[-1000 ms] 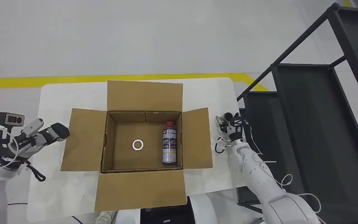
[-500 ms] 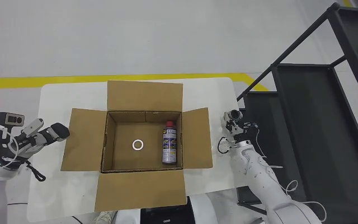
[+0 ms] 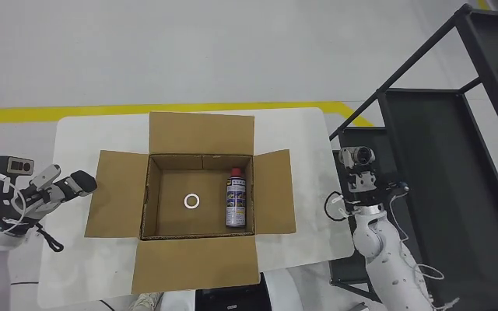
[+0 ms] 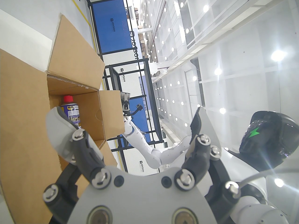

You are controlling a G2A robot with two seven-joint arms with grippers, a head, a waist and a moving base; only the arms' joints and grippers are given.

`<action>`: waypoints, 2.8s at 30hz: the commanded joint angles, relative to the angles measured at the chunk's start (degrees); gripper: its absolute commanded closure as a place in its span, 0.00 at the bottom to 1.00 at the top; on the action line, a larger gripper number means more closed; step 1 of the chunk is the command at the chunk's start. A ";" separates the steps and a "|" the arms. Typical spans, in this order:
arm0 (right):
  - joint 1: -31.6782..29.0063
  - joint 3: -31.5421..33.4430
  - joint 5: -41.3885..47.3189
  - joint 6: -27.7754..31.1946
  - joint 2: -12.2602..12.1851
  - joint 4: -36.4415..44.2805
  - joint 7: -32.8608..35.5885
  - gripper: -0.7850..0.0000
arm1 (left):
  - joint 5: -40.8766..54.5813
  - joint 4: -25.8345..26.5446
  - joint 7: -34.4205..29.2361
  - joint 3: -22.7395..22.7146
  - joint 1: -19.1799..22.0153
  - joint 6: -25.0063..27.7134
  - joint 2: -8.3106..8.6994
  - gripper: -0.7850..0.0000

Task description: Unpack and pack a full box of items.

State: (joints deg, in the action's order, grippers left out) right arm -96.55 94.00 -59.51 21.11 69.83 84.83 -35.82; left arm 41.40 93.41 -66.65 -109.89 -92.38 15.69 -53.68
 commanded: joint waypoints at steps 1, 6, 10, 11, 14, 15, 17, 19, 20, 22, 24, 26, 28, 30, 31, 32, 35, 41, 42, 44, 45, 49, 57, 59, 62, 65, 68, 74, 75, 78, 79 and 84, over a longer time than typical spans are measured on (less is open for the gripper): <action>-1.10 1.31 0.96 0.70 -0.14 1.66 1.12 1.00 | 0.00 0.00 0.00 0.00 0.00 0.00 0.00 0.00; -2.88 4.91 3.15 1.61 -0.46 4.07 3.69 1.00 | 0.00 0.00 0.00 0.00 0.00 0.00 0.00 0.00; -2.93 7.02 3.71 1.56 -0.67 3.55 5.86 1.00 | 0.00 0.00 0.00 0.00 0.00 0.00 0.00 0.00; -2.94 7.54 3.70 1.49 -0.72 3.21 6.20 1.00 | 0.00 0.00 0.00 0.00 0.00 0.00 0.00 0.00; -3.06 8.52 3.55 2.48 -0.84 2.38 6.67 1.00 | 0.00 0.00 0.00 0.00 0.00 0.00 0.00 0.00; -3.09 8.92 3.09 2.66 -0.91 2.06 6.78 1.00 | 0.00 0.00 0.00 0.00 0.00 0.00 0.00 0.00; -3.05 9.49 2.90 3.69 -1.00 1.25 6.78 1.00 | 0.00 0.00 0.00 0.00 0.00 0.00 0.00 0.00; -2.73 10.33 2.52 4.02 -1.12 0.18 6.92 1.00 | 0.00 0.00 0.00 0.00 0.00 0.00 0.00 0.00; -2.54 10.68 2.76 4.52 -1.17 -0.34 6.93 1.00 | 0.00 0.00 0.00 0.00 0.00 0.00 0.00 0.00; -2.24 11.56 3.06 4.77 -1.25 -1.27 6.80 1.00 | 0.00 0.00 0.00 0.00 0.00 0.00 0.00 0.00; -2.28 12.23 4.13 6.28 -1.30 -1.64 6.48 1.00 | 0.00 0.00 0.00 0.00 0.00 0.00 0.00 0.00; -2.57 12.75 4.28 7.91 -1.39 -1.31 6.49 1.00 | 0.00 0.00 0.00 0.00 0.00 0.00 0.00 0.00; -3.09 13.30 3.88 9.49 -1.50 -0.34 6.43 1.00 | 0.00 0.00 0.00 0.00 0.00 0.00 0.00 0.00; -3.91 13.32 3.12 11.29 -1.56 1.60 6.36 1.00 | 0.00 0.00 0.00 0.00 0.00 0.00 0.00 0.00; -4.28 13.40 2.82 12.17 -1.59 2.62 6.35 1.00 | 0.00 0.00 0.00 0.00 0.00 0.00 0.00 0.00; -4.65 13.46 2.50 12.76 -1.61 3.82 6.37 1.00 | 0.00 0.00 0.00 0.00 0.00 0.00 0.00 0.00; -5.73 13.81 1.41 13.23 -1.64 7.66 6.60 1.00 | 0.00 0.00 0.00 0.00 0.00 0.00 0.00 0.00; -8.65 13.56 0.03 15.82 -1.68 16.55 9.30 1.00 | 0.00 0.00 0.00 0.00 0.00 0.00 0.00 0.00; -9.03 12.87 -0.38 16.09 -1.65 17.66 10.05 1.00 | 0.00 0.00 0.00 0.00 0.00 0.00 0.00 0.00; -9.09 11.25 -0.57 16.42 -1.56 18.86 11.36 1.00 | 0.00 0.00 0.00 0.00 0.00 0.00 0.00 0.00; -8.69 10.42 -0.96 15.94 -1.51 19.04 12.10 1.00 | 0.00 0.00 0.00 0.00 0.00 0.00 0.00 0.00; -5.46 6.74 -0.72 14.94 -1.32 17.41 14.61 1.00 | 0.00 0.00 0.00 0.00 0.00 0.00 0.00 0.00; -0.87 1.82 -1.31 13.47 -0.97 11.25 16.22 1.00 | 0.00 0.00 0.00 0.00 0.00 0.00 0.00 0.00; 0.04 1.16 -1.54 12.87 -0.89 9.12 15.84 1.00 | 0.00 0.00 0.00 0.00 0.00 0.00 0.00 0.00; 1.04 0.79 -1.69 12.04 -0.83 6.32 15.10 1.00 | 0.00 0.00 0.00 0.00 0.00 0.00 0.00 0.00; 1.25 1.18 -1.50 12.03 -0.87 4.61 14.30 1.00 | 0.00 0.00 0.00 0.00 0.00 0.00 0.00 0.00; 1.14 1.57 -1.42 12.13 -0.93 3.97 13.98 1.00 | 0.00 0.00 0.00 0.00 0.00 0.00 0.00 0.00; 1.73 0.37 -1.42 11.83 -0.79 2.63 13.69 1.00 | 0.00 0.00 0.00 0.00 0.00 0.00 0.00 0.00; 2.03 -0.07 -1.36 11.85 -0.74 2.09 13.70 1.00 | 0.00 0.00 0.00 0.00 0.00 0.00 0.00 0.00; 2.98 -0.93 -1.07 11.81 -0.64 0.62 13.78 1.00 | 0.00 0.00 0.00 0.00 0.00 0.00 0.00 0.00; 3.21 -1.08 -0.82 11.99 -0.63 0.46 13.79 1.00 | 0.00 0.00 0.00 0.00 0.00 0.00 0.00 0.00; 3.14 -0.05 0.19 12.62 -0.81 2.32 14.36 1.00 | 0.00 0.00 0.00 0.00 0.00 0.00 0.00 0.00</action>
State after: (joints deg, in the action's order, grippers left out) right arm -93.35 93.57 -59.50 33.75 69.07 86.71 -21.57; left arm 41.40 93.41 -66.65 -109.89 -92.38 15.69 -53.68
